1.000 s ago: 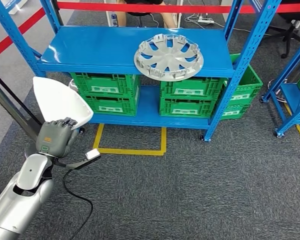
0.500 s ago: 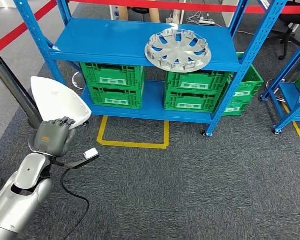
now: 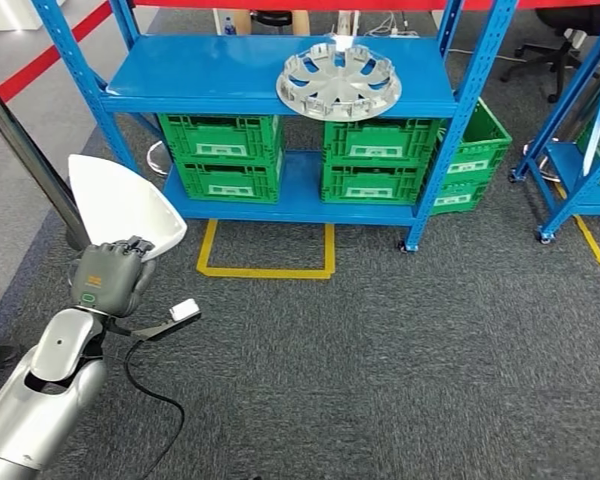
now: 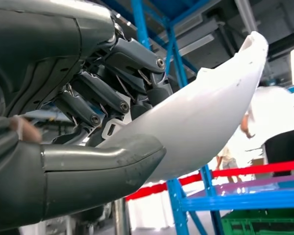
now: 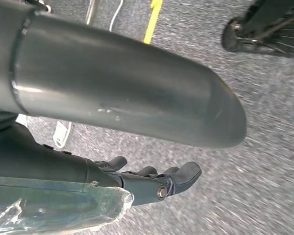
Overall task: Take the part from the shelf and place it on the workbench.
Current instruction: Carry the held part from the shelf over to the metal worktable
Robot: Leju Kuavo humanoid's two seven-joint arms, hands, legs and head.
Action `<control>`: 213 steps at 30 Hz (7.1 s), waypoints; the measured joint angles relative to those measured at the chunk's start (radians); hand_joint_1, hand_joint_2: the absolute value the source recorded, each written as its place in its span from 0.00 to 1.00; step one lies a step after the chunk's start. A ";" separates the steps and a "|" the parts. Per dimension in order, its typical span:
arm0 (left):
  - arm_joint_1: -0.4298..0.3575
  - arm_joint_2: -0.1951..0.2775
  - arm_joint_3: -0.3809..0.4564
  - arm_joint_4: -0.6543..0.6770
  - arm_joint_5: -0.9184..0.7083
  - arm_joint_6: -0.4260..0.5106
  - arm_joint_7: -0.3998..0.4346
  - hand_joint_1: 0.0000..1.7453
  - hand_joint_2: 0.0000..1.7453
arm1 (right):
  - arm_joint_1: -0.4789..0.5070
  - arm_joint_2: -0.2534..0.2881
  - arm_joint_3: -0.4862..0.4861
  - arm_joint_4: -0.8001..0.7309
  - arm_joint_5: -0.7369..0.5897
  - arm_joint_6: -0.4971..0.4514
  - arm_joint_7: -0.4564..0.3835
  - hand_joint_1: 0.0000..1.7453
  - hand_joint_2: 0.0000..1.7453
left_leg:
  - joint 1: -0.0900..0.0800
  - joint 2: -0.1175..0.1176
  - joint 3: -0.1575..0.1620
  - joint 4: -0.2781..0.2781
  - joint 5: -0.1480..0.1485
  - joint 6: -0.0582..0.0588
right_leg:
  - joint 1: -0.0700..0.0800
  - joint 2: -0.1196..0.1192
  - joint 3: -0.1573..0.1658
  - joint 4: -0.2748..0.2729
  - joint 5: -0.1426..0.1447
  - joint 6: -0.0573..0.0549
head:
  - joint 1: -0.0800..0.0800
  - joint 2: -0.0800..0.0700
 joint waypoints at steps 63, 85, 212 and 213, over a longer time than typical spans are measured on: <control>0.070 0.000 0.101 -0.059 0.062 -0.045 0.003 1.00 1.00 | 0.092 0.163 0.088 -0.288 -0.110 0.054 0.059 0.00 0.00 | 0.011 -0.011 0.158 -0.229 0.128 0.038 | -0.027 0.005 -0.162 0.231 -0.089 0.074 | 0.005 0.000; 0.077 0.011 0.124 -0.066 0.048 -0.051 0.003 1.00 1.00 | 0.153 0.221 0.259 -0.430 -0.159 0.088 0.105 0.00 0.00 | -0.009 0.061 0.132 -0.082 0.032 0.026 | -0.012 -0.083 -0.074 0.078 -0.009 0.035 | -0.006 0.000; 0.139 0.041 0.221 -0.127 -0.015 -0.115 0.027 1.00 1.00 | 0.223 0.205 0.519 -0.461 -0.142 0.060 0.173 0.00 0.00 | -0.004 0.053 0.132 -0.144 0.057 0.031 | -0.004 -0.098 -0.038 0.048 -0.030 0.049 | -0.008 0.000; 0.137 0.043 0.219 -0.127 -0.017 -0.114 0.021 1.00 1.00 | 0.222 0.205 0.521 -0.463 -0.142 0.060 0.173 0.00 0.00 | -0.001 0.041 0.132 -0.147 0.059 0.037 | -0.006 -0.073 -0.050 0.076 -0.048 0.055 | -0.006 0.000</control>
